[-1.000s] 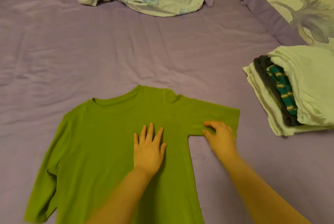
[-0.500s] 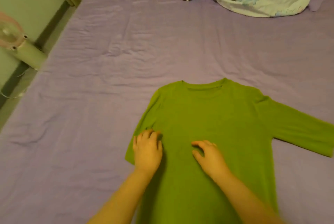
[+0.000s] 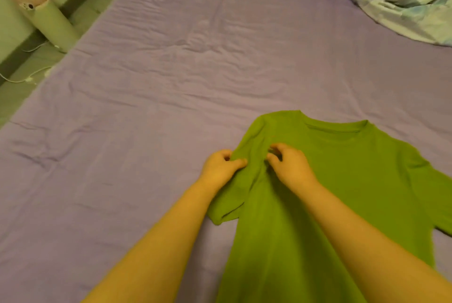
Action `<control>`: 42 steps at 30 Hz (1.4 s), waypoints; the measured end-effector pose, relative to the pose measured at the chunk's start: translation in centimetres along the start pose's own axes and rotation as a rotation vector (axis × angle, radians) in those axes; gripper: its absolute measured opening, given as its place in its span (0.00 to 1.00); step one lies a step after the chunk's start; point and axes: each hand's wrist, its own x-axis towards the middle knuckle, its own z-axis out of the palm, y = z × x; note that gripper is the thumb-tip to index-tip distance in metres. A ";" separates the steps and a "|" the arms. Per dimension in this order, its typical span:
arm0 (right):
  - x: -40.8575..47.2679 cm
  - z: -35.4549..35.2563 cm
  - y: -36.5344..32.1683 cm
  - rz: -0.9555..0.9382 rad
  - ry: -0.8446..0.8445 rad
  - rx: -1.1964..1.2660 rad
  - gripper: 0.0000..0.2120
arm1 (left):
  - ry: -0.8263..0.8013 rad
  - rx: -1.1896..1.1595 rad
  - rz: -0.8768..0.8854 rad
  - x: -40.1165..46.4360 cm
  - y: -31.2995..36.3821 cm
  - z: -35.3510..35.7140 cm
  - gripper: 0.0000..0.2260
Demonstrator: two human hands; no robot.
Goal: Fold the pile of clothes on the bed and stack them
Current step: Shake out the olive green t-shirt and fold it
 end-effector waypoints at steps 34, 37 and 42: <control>8.2 0.8 -3.0 -0.044 -0.016 -0.026 0.19 | -0.007 0.725 0.060 3.4 -1.8 -10.0 0.22; 8.0 0.0 -3.3 0.028 -0.015 0.285 0.03 | 0.042 0.594 0.063 3.6 -2.0 -10.2 0.14; 8.3 -0.2 -3.4 0.085 0.001 0.631 0.10 | 0.115 0.272 0.152 3.8 -1.7 -11.6 0.08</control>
